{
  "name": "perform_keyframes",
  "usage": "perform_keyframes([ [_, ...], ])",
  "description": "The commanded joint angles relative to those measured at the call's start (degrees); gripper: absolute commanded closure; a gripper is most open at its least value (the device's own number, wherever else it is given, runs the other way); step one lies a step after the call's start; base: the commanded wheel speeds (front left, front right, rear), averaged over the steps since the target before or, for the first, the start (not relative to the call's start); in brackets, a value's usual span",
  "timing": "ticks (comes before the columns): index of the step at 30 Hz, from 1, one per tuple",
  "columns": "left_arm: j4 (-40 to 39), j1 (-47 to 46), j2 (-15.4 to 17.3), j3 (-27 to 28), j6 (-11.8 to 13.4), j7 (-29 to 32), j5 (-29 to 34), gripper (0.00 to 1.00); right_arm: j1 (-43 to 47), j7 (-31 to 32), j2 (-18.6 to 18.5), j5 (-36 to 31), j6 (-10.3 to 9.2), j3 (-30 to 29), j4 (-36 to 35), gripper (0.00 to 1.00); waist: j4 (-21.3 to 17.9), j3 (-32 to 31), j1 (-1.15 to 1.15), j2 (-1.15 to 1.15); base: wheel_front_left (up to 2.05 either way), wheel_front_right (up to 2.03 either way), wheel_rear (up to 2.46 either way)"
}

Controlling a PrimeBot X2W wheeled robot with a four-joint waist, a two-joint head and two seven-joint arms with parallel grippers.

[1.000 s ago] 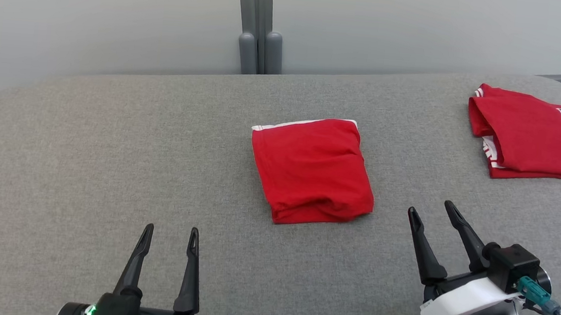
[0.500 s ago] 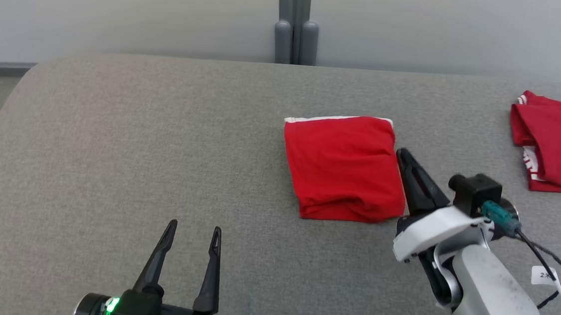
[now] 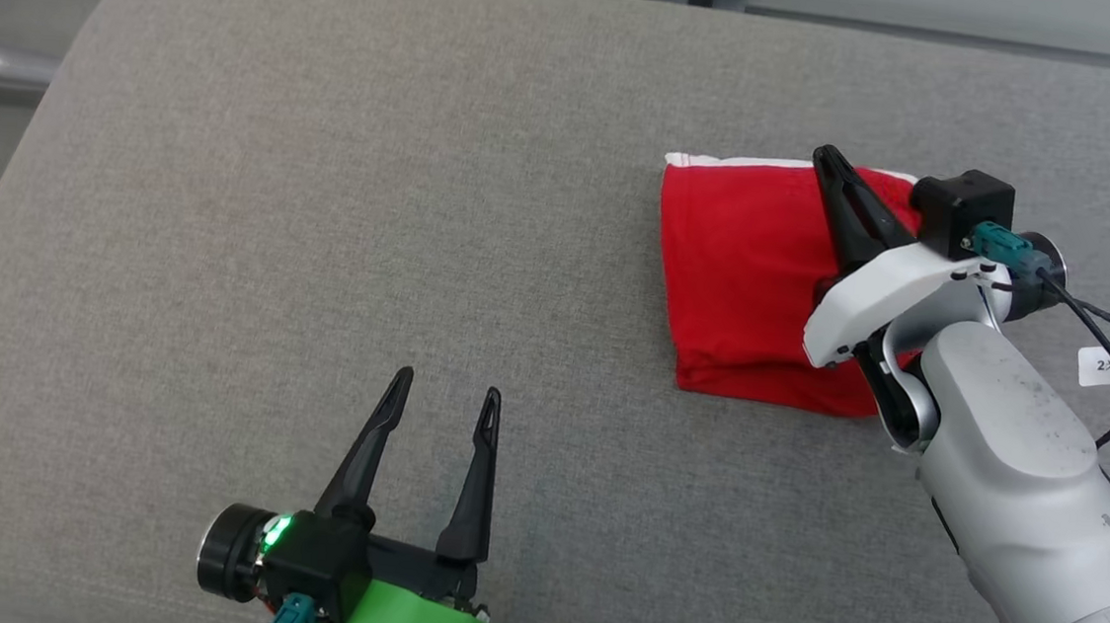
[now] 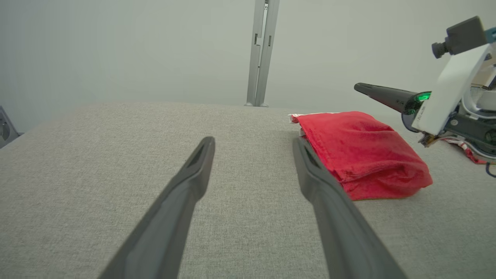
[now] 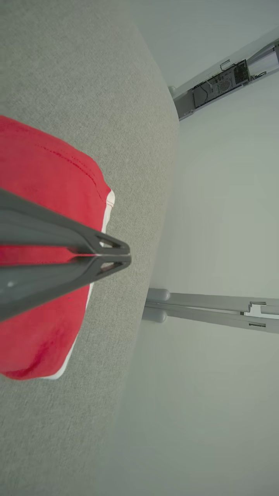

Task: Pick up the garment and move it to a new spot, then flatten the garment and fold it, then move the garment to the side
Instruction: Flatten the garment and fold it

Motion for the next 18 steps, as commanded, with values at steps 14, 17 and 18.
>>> perform_keyframes([
  [14,0.34,-5.56,0.08,-3.70,1.18,-0.14,-1.65,0.00,-3.02,0.03,-1.78,3.09,-0.07,6.57,6.88,1.00,6.29,10.70,0.00,0.00,0.00,0.00,0.00],
  [17,0.32,-5.99,0.09,-3.93,1.45,-0.14,-1.63,0.00,-2.46,0.04,-1.93,3.19,-0.05,6.73,7.48,1.00,6.49,11.23,0.00,0.00,0.00,0.00,0.00],
  [18,0.38,-6.13,0.09,-3.99,1.60,-0.14,-1.62,0.00,-2.23,0.09,-1.90,3.09,-0.04,6.83,7.44,1.00,6.46,11.26,0.00,0.00,0.00,0.00,0.00],
])
